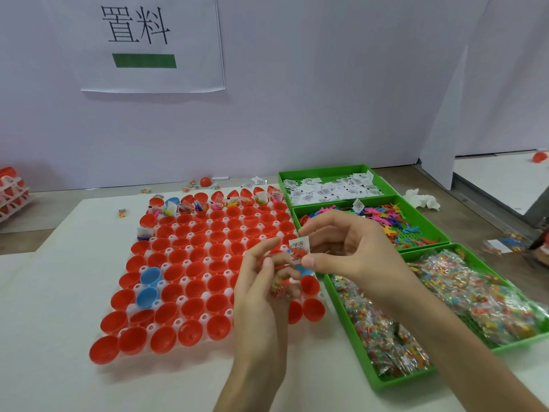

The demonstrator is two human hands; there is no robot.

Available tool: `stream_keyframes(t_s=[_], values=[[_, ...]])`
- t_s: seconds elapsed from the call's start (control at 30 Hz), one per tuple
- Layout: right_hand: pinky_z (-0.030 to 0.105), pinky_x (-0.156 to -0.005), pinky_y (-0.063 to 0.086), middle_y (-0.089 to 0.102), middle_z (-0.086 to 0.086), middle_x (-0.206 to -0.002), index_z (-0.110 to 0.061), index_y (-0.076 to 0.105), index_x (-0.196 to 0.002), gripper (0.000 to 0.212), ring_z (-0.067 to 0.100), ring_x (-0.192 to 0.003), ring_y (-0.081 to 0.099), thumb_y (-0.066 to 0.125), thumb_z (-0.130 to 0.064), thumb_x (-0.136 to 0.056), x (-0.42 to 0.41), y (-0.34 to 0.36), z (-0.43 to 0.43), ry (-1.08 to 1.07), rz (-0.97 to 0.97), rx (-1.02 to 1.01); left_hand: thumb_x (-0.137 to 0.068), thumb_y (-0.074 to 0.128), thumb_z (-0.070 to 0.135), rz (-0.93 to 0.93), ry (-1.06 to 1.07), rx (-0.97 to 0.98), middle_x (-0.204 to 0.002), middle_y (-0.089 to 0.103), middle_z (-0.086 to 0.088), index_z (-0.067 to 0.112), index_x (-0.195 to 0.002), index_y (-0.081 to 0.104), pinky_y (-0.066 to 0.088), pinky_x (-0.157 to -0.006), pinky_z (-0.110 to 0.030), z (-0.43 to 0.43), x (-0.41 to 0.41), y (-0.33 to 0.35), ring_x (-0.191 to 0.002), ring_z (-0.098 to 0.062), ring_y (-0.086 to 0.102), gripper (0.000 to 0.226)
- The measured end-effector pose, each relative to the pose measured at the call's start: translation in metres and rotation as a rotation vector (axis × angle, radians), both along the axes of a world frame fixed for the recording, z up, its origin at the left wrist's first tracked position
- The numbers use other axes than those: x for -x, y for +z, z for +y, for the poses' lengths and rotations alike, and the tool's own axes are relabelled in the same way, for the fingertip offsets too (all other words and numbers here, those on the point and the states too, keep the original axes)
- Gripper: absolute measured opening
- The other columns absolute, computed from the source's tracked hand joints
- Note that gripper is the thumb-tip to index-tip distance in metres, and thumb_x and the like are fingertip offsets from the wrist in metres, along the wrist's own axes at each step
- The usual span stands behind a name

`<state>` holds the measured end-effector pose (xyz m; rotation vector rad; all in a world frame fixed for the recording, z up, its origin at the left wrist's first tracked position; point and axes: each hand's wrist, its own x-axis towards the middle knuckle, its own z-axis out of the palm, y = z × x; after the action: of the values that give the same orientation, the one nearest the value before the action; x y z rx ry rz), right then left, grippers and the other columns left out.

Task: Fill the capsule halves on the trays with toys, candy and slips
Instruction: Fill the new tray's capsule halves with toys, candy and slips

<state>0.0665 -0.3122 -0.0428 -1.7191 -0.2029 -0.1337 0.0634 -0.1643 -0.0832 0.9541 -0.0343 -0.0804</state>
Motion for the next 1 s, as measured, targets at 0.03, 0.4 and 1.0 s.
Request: stream_keyframes(t_s=[0.03,0.4,1.0], values=[[0.021,-0.073,0.055,0.077,0.004,-0.085,-0.017,0.071,-0.103,0.033,0.018,-0.080,0.074,0.082,-0.001,-0.077,0.000,0.000,0.000,0.011,0.002,0.008,-0.102,0.045,0.017,0.004,0.017,-0.004,-0.083,0.067,-0.006,0.013,-0.111,0.067,0.044,-0.056,-0.024,0.000,0.000,-0.001,-0.068,-0.012,0.059,0.024],[0.037,-0.078,0.062,0.077,0.007,-0.084,-0.025,0.072,-0.100,0.038,0.021,-0.083,0.076,0.081,0.003,-0.075,0.000,-0.014,0.022,0.065,0.047,0.080,-0.084,0.056,0.026,0.053,0.062,-0.010,-0.121,0.064,-0.027,0.010,-0.116,0.062,0.043,-0.096,-0.056,0.000,0.000,0.002,-0.111,-0.045,0.061,0.036],[0.037,-0.068,0.059,0.071,0.005,-0.085,-0.022,0.063,-0.100,0.042,0.020,-0.069,0.070,0.088,-0.012,-0.068,0.001,-0.017,0.022,0.022,0.121,-0.009,-0.099,0.033,-0.014,-0.173,0.006,-0.031,-0.127,0.070,-0.002,0.013,-0.119,0.055,0.059,-0.077,-0.026,0.000,0.001,0.000,-0.113,-0.020,0.069,0.040]])
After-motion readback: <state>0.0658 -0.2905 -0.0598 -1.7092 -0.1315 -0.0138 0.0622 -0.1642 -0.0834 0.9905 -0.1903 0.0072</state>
